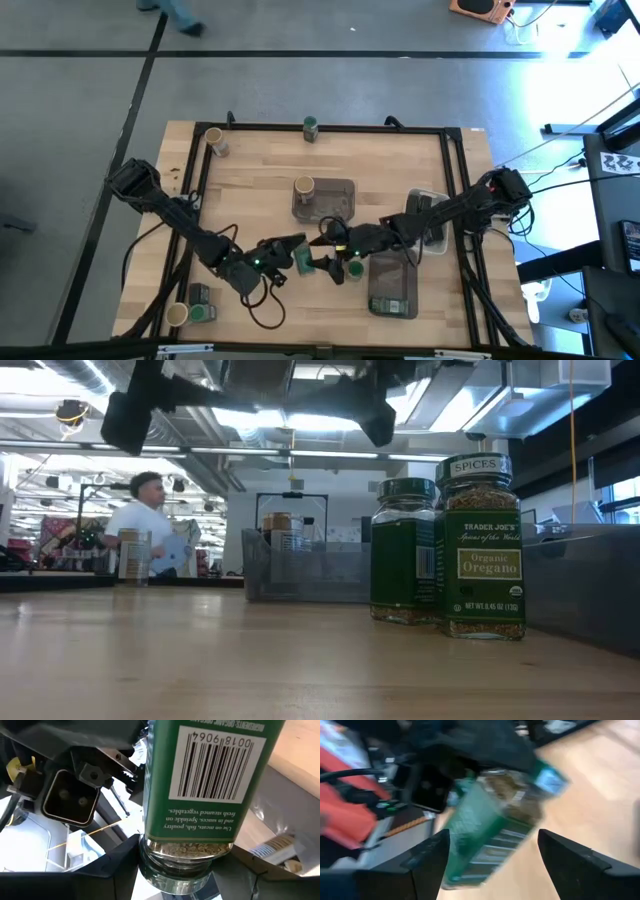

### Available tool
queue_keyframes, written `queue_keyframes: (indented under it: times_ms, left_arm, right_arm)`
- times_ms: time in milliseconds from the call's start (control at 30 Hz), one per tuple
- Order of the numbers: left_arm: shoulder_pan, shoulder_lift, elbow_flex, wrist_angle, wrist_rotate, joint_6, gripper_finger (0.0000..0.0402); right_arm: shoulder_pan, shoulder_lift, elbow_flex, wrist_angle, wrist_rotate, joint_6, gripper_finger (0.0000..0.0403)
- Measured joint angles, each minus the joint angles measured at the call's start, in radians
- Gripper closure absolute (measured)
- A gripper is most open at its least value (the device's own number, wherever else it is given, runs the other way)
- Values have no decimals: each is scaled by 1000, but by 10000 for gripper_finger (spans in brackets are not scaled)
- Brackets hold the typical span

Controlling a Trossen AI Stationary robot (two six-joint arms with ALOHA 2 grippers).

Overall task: Sort spices by type
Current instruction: Adjust the green seasoning bottles

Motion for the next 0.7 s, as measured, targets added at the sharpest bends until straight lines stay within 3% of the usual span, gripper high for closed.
queue_keyframes:
  times_ms: [367, 700]
  left_arm:
    - [10, 0, 16, 2, 58, 85, 190]
    - [4, 0, 19, 44, 69, 58, 190]
  right_arm:
    - [0, 53, -4, 153, -82, -5, 102]
    - [3, 68, 1, 158, -29, -5, 102]
